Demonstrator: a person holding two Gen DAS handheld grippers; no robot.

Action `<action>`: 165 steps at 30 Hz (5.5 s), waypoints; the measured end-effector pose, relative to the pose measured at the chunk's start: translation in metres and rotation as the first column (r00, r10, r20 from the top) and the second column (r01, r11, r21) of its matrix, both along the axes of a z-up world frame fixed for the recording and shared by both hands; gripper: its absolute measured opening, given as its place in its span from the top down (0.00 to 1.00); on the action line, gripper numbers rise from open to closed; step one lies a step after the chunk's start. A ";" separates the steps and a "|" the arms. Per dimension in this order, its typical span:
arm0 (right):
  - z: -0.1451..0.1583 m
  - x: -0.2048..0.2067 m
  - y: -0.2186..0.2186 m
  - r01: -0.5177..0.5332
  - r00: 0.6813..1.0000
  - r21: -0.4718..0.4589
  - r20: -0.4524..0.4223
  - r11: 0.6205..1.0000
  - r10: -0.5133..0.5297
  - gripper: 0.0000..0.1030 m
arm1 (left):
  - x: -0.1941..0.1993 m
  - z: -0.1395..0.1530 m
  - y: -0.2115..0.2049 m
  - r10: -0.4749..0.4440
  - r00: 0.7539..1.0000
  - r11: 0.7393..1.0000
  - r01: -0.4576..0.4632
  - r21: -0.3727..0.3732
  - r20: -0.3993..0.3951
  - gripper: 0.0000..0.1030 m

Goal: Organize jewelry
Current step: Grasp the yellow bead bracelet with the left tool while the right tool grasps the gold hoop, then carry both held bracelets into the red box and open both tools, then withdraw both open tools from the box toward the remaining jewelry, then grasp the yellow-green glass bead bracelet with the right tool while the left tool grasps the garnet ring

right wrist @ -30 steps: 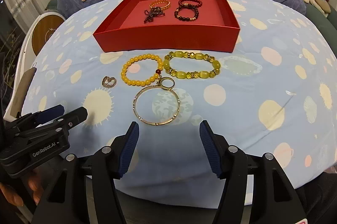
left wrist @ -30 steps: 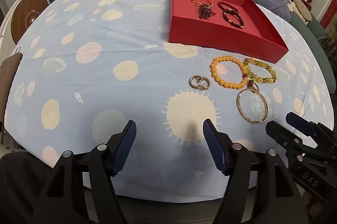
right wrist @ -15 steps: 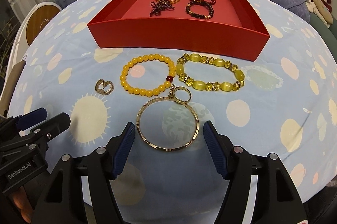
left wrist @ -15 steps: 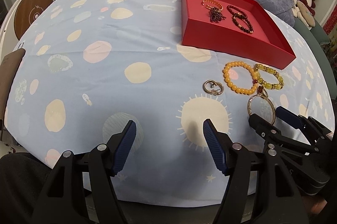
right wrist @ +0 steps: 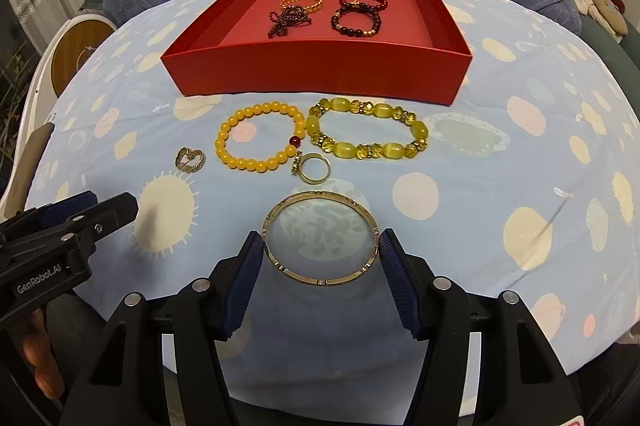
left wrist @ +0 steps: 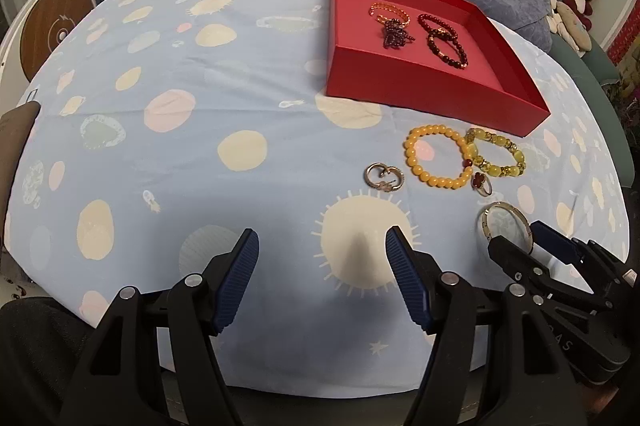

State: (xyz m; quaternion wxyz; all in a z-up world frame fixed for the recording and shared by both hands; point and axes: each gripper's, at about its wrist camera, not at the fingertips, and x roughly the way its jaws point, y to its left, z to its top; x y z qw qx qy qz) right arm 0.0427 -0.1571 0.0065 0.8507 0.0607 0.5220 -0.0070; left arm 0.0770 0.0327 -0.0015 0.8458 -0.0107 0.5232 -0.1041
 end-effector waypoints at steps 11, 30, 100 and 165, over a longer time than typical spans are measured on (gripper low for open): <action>0.005 -0.008 -0.028 0.046 0.999 0.029 0.005 0.999 -0.046 0.44 | 0.030 0.001 -0.046 -0.062 0.998 0.998 0.062 -0.026 0.012 0.39; 0.003 0.005 -0.031 0.042 0.999 0.050 -0.002 0.998 -0.042 0.44 | 0.060 -0.019 -0.075 -0.138 0.990 0.989 0.137 0.051 0.025 0.93; 0.035 0.109 -0.050 0.030 0.996 0.022 0.079 0.999 -0.031 0.43 | 0.119 0.033 -0.070 -0.070 0.996 0.993 0.076 -0.092 0.064 0.68; -0.011 0.051 -0.061 0.069 0.997 0.000 -0.019 0.998 -0.069 0.91 | 0.026 -0.010 -0.043 -0.076 0.997 0.996 0.076 -0.056 -0.011 0.54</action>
